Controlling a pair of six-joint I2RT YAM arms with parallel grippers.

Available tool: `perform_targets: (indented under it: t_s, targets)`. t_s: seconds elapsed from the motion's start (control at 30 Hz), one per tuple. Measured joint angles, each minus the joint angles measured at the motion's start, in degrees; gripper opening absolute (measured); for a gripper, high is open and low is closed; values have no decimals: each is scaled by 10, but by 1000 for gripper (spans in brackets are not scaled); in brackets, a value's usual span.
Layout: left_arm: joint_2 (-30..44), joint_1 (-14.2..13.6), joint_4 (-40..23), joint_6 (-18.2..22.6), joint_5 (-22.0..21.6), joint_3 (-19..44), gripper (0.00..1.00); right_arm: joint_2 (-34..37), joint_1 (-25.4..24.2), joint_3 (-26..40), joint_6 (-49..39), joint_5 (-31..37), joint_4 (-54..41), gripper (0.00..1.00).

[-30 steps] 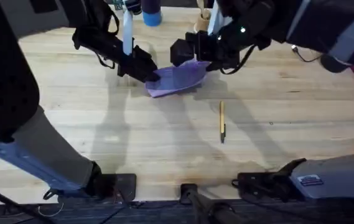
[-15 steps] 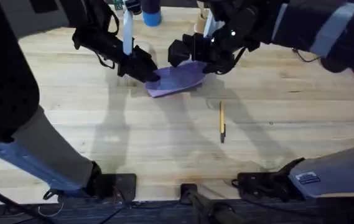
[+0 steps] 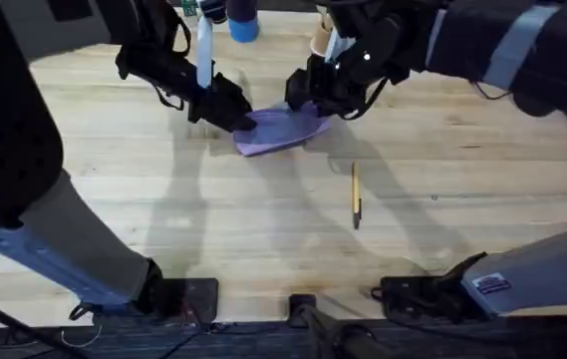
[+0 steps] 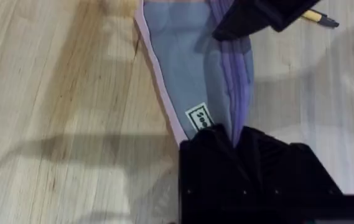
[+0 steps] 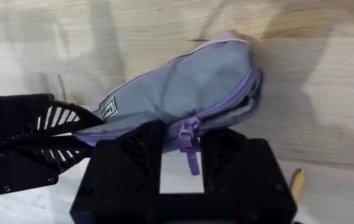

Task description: Unzip the bag, pick up the pens from the table one at a time and place them inside, then zip the bag closed.

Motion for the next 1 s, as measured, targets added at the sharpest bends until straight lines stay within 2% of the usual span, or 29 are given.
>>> perform_targets:
  t_s: [0.3,0.6,0.67,1.0]
  targets:
    - [0,0,-1,0,0,0,42,0,-1,0,1,4,-12,183]
    - [0,-1,-2,0,0,0,42,-6,0,-1,1,6,-18,108]
    - [0,-1,-3,0,0,0,42,-14,0,-3,1,6,-20,48]
    - [0,-1,-5,0,2,0,42,-34,0,-10,1,4,-29,32]
